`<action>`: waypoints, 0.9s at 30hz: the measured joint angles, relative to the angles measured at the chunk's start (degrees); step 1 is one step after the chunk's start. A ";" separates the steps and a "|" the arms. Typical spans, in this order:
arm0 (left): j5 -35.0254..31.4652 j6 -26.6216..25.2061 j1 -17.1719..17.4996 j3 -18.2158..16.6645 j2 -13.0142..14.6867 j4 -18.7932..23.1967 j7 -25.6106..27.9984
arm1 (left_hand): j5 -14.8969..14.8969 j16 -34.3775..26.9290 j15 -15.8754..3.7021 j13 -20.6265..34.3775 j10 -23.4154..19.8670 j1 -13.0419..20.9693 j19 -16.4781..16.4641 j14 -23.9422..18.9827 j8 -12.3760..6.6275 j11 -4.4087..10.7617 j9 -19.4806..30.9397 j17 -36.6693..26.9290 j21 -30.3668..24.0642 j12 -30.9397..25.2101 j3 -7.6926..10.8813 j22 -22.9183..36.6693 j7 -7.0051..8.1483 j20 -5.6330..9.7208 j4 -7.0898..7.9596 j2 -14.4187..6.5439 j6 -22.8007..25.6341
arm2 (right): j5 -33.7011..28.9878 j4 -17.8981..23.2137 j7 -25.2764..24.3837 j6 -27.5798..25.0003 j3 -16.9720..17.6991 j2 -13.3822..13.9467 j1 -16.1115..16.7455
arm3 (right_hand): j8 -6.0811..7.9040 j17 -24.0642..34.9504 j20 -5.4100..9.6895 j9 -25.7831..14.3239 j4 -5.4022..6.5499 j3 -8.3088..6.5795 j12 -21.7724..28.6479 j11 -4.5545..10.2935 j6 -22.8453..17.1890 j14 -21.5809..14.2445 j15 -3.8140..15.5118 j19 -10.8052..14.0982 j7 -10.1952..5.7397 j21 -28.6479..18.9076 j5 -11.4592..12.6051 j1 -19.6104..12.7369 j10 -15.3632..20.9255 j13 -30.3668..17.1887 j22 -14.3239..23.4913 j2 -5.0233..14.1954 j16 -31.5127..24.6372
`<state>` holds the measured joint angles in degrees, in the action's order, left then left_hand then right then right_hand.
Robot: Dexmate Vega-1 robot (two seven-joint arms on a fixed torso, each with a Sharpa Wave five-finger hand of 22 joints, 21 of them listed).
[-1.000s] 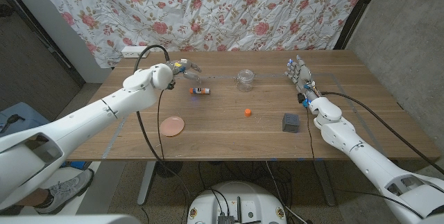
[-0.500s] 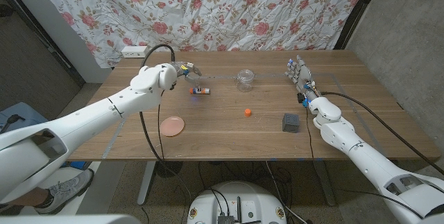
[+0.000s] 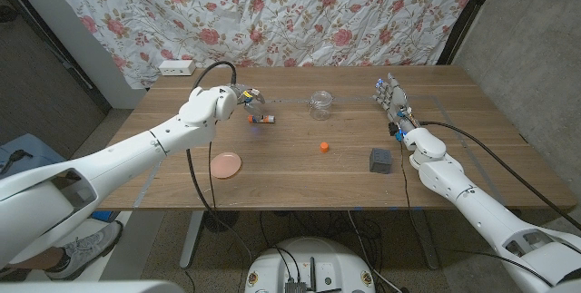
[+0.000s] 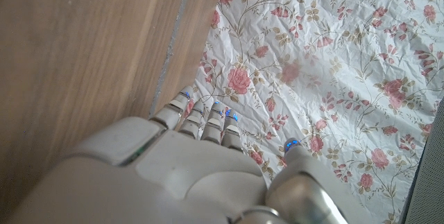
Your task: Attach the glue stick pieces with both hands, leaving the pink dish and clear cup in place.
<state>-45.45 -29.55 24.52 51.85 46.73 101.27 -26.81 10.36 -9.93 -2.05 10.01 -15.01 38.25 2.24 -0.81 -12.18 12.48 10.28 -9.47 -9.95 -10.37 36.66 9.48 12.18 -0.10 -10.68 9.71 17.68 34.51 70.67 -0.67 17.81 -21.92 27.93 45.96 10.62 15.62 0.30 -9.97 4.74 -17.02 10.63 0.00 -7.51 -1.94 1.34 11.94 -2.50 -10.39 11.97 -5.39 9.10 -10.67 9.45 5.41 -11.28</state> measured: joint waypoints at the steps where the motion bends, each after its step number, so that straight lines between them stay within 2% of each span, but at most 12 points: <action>1: -0.11 0.05 0.05 0.09 -0.44 -0.60 -0.01 | 0.00 0.00 0.00 0.07 0.00 0.00 0.00 0.00 0.00 0.00 0.00 0.00 0.00 0.00 -0.16 0.00 0.00 0.00 0.16 0.00 0.00 | 0.12 0.08 0.11 -0.19 0.02 0.03 0.03 | 0.00 -0.15 0.03 0.00 0.00 0.00 0.00 0.00 0.29 0.13 0.13 0.00 0.29 0.00 0.00 0.34 0.00 0.00 0.00 -0.34 0.00; 5: -1.50 0.96 0.29 0.12 -0.92 -1.29 -0.08 | 0.00 -0.28 0.23 0.28 0.00 0.23 0.00 -0.23 0.00 0.00 0.00 0.00 0.00 0.00 -0.23 0.00 0.00 0.00 0.23 -0.23 0.00 | 0.31 0.34 0.16 -0.33 0.10 0.11 0.15 | 0.00 -0.47 1.58 0.00 0.00 0.00 0.00 0.08 0.59 -0.22 0.63 -0.08 1.82 0.00 0.00 0.63 0.71 0.27 0.00 -0.05 0.00; 12: -3.14 2.21 0.69 0.20 -2.25 -3.32 0.27 | 0.00 -0.28 0.15 0.28 -1.06 0.76 0.00 -0.90 0.00 0.01 0.00 0.00 -0.27 -0.24 -0.69 0.00 -0.15 0.00 0.22 -0.30 0.16 | 0.41 0.54 0.15 -0.34 0.14 0.12 0.27 | 0.00 -0.73 1.67 0.12 0.00 0.00 0.00 0.30 0.68 -0.22 0.62 0.02 3.34 0.00 0.00 0.63 0.94 0.28 0.00 -0.04 0.00; 25: -5.03 4.24 0.70 0.39 -3.19 -4.82 1.40 | 0.00 -0.68 0.02 0.27 -3.11 1.99 -0.54 -1.71 -0.40 0.01 -0.01 0.01 -0.27 -0.90 -1.16 -0.01 -0.08 0.11 0.23 -1.07 0.99 | 0.20 0.60 -0.04 -0.05 0.13 -0.01 0.27 | 0.00 -1.25 1.66 0.11 -0.24 -0.24 0.00 0.21 0.46 -0.75 0.70 0.02 3.74 0.00 0.00 0.63 1.46 0.27 0.00 -0.04 0.00; 26: -5.04 4.34 0.67 0.54 -4.50 -7.03 1.52 | 0.00 -0.68 0.01 0.27 -3.47 1.97 -0.54 -2.10 -0.40 -0.08 -0.01 0.01 -0.27 -0.90 -1.16 -0.01 -0.21 0.11 0.22 -1.06 1.27 | 0.20 0.60 -0.04 -0.05 0.11 -0.02 0.27 | 0.00 -1.27 1.66 0.11 -0.24 -0.24 0.00 0.21 0.46 -0.75 0.70 0.02 3.74 0.00 0.00 0.63 1.45 0.28 0.00 -0.04 0.00; 27: -5.04 4.45 0.66 0.54 -4.69 -7.31 1.65 | 0.00 -0.68 -0.08 0.27 -3.79 2.22 -0.54 -2.19 -0.40 0.08 -0.01 0.01 -0.27 -0.90 -1.16 -0.01 -0.21 0.11 0.23 -1.31 1.27 | 0.16 0.60 -0.08 -0.05 0.09 -0.02 0.27 | 0.00 -1.27 1.66 0.11 -0.24 -0.24 0.00 0.21 0.46 -0.75 0.70 0.02 3.74 0.00 0.00 0.63 1.45 0.27 0.00 -0.04 0.00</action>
<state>-50.49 -25.11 25.18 52.39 42.05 93.96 -25.17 10.36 -10.61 -2.13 10.28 -18.80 40.47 1.70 -3.00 -12.59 12.55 10.27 -9.46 -10.22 -11.26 35.50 9.47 11.97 0.00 -10.46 8.40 18.95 34.67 71.27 -0.75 17.76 -21.83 27.91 46.23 10.62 14.36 1.96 -9.86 4.50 -17.26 10.63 0.21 -7.05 -2.69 2.05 11.96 1.24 -10.39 11.97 -4.76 10.56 -10.40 9.45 5.36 -11.28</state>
